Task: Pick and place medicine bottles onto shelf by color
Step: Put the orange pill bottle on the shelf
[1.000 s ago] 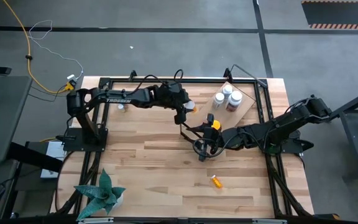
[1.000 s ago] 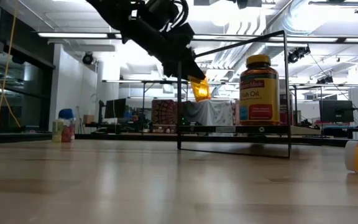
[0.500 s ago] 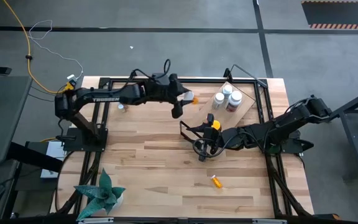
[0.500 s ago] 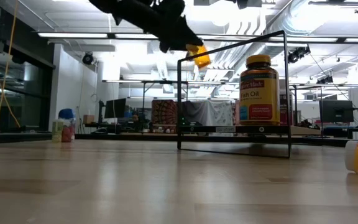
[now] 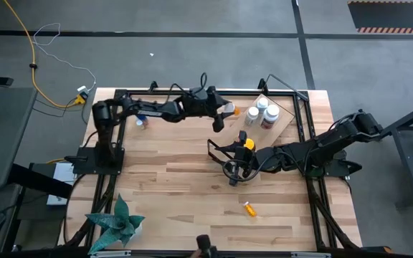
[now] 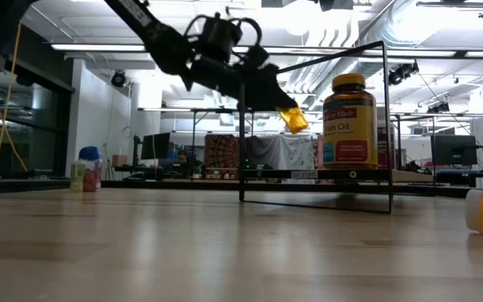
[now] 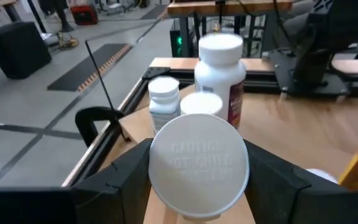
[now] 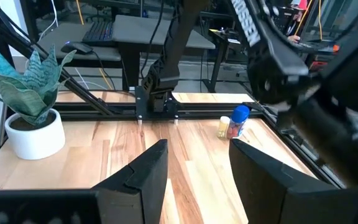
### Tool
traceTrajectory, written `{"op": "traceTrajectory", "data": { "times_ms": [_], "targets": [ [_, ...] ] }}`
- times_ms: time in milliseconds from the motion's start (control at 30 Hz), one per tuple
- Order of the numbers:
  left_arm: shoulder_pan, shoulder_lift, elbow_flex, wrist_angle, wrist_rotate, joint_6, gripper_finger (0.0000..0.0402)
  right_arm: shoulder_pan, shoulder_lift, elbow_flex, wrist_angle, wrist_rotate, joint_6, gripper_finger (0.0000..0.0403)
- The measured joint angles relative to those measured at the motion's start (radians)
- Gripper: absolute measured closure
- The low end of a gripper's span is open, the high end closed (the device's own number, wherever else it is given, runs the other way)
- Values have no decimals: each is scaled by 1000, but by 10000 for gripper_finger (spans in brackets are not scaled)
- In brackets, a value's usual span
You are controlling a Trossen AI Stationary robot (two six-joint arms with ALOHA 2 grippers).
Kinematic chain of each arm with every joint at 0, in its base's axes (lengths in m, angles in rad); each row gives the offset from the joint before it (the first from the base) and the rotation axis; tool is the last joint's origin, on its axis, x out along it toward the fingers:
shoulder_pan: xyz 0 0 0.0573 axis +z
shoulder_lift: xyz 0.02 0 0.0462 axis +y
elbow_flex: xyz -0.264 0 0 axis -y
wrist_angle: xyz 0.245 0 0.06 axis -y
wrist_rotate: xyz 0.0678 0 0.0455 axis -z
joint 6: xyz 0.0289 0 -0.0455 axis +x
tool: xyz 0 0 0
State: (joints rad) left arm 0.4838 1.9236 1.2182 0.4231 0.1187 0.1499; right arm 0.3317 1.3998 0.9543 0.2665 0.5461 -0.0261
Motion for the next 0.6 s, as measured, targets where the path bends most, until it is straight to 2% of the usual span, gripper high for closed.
{"op": "traceTrajectory", "data": {
  "times_ms": [167,467,600],
  "targets": [
    [-22,46,0,10,-57,7,202,0,0,0,0,0,0,237],
    [-85,44,0,-77,20,14,202,0,0,0,0,0,0,237],
    [-113,43,0,-105,22,26,202,0,0,0,0,0,0,237]
  ]
}}
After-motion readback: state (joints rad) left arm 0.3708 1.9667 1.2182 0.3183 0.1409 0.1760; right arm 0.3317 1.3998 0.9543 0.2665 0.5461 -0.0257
